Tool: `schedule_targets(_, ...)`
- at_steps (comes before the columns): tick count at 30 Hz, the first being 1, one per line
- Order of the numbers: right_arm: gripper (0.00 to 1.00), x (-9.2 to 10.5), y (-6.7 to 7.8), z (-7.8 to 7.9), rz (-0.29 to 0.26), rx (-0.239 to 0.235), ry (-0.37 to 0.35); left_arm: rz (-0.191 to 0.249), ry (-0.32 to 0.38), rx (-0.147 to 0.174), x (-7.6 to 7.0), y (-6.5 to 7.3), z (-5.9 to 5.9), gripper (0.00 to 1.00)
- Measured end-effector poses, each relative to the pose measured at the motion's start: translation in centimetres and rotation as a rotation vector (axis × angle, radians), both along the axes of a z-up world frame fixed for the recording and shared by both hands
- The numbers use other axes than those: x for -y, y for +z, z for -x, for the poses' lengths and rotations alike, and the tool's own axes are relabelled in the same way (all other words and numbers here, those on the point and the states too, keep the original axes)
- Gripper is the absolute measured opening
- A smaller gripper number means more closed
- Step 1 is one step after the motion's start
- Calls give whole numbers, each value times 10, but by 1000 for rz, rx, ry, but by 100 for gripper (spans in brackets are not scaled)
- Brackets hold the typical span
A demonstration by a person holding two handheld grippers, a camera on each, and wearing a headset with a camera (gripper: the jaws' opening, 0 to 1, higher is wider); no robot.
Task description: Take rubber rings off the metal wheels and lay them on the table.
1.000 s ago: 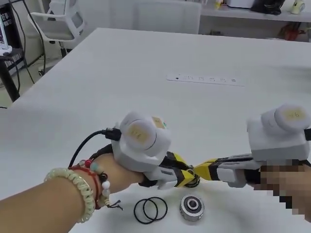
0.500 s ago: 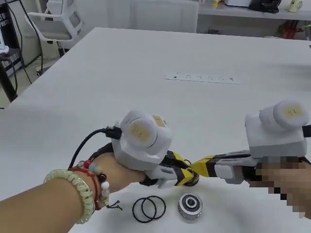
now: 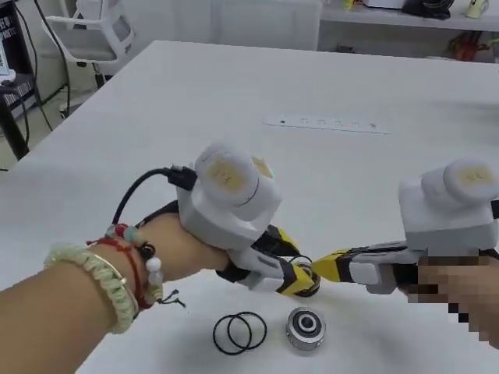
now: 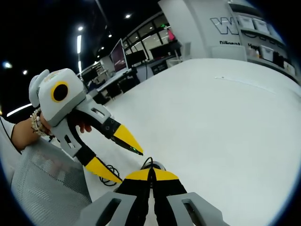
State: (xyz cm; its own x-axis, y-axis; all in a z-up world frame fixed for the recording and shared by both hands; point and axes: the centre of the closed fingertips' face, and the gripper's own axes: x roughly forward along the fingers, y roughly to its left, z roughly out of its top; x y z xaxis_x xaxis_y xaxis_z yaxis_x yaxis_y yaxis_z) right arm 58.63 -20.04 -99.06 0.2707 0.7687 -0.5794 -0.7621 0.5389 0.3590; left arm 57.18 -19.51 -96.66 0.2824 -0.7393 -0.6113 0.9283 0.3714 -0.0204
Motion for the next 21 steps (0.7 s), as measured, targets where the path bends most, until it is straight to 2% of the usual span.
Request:
schedule_targets(3, 0, -1, 3, -1, -7, 4, -7, -11, -11, 50, -7, 16, -1, 35)
schedule_targets(6, 0, -3, 7, -1, -20, 10, -8, 20, -2, 64, -14, 36, 3, 37)
schedule_targets(9, 0, -4, 10, -1, -26, 15, -7, 49, -11, 79, -21, 51, 12, 44)
schedule_targets(10, 0, -4, 10, -1, -25, 17, -7, 45, -17, 84, -23, 54, 15, 47)
schedule_targets(12, 0, -4, 10, 0, -16, 25, 0, -15, -49, 131, -35, 56, 20, 48)
schedule_targets(14, 0, -5, 11, 0, -18, 26, 4, -53, -56, 169, -46, 60, 25, 50)
schedule_targets(16, 0, -5, 13, 1, -22, 29, 5, -48, -40, 175, -54, 66, 30, 53)
schedule_targets(18, 0, -6, 16, 1, -33, 32, 3, -24, -5, 182, -63, 72, 33, 57)
schedule_targets(21, 0, -7, 19, 0, -46, 32, 0, -20, 14, 196, -75, 76, 42, 57)
